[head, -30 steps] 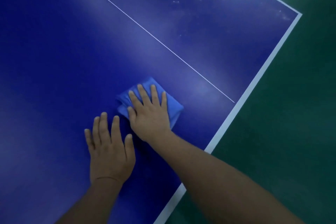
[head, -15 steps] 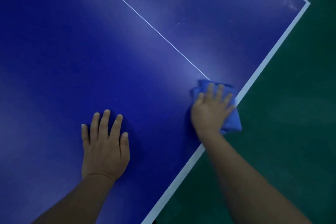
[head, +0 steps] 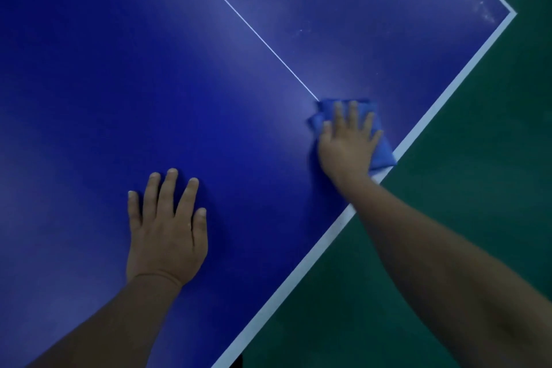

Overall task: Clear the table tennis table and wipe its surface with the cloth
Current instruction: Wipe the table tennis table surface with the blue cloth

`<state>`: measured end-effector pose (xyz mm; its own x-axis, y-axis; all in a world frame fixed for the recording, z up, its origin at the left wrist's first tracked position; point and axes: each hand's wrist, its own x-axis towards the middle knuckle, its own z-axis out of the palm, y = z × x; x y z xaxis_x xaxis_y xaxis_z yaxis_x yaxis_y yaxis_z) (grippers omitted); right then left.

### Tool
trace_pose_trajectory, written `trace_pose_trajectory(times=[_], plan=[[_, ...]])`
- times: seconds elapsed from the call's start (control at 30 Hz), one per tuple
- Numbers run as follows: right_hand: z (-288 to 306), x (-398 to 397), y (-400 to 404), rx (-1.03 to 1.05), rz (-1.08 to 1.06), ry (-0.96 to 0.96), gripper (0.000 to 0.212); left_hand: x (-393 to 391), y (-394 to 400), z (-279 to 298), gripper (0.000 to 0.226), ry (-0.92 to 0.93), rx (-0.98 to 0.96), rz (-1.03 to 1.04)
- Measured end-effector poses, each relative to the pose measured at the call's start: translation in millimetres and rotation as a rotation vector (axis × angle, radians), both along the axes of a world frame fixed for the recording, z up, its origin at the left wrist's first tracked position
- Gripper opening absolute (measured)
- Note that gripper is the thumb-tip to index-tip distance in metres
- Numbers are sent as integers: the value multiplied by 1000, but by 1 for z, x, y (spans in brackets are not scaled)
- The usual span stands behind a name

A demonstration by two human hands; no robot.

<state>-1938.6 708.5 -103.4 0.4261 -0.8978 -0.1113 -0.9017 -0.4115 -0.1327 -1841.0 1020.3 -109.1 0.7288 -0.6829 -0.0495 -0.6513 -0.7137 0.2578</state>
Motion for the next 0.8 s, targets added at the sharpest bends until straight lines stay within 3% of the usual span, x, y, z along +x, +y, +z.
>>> trace_pose_trajectory(times=[0.1,0.17,0.2,0.27,0.37,0.43,0.47,0.53,0.67,0.73,0.8], plan=[[-5,-3,97,-37,571,-7,55,0,0,1,59,1,-14,2],[-6,-29,106,-28,863,3,54,1,-1,2,59,3,-19,4],[-5,-38,89,-25,909,5,54,1,0,2,59,6,-16,3],[-6,-45,36,-74,755,46,56,1,0,1,59,12,-9,3],[2,-37,-30,14,177,58,57,1,0,1,59,21,5,7],[6,-25,-32,48,-88,-10,56,1,0,1,59,21,4,9],[5,-17,-18,43,-116,-13,56,0,0,2,58,18,4,6],[-1,-9,33,-6,32,-10,55,1,0,2,58,17,1,7],[-3,-45,147,-35,657,-43,51,0,-1,2,59,23,1,18],[-1,-72,135,3,862,-34,49,-2,-2,3,60,13,9,16],[-1,-82,90,-26,927,4,50,-1,-3,3,60,1,15,18]])
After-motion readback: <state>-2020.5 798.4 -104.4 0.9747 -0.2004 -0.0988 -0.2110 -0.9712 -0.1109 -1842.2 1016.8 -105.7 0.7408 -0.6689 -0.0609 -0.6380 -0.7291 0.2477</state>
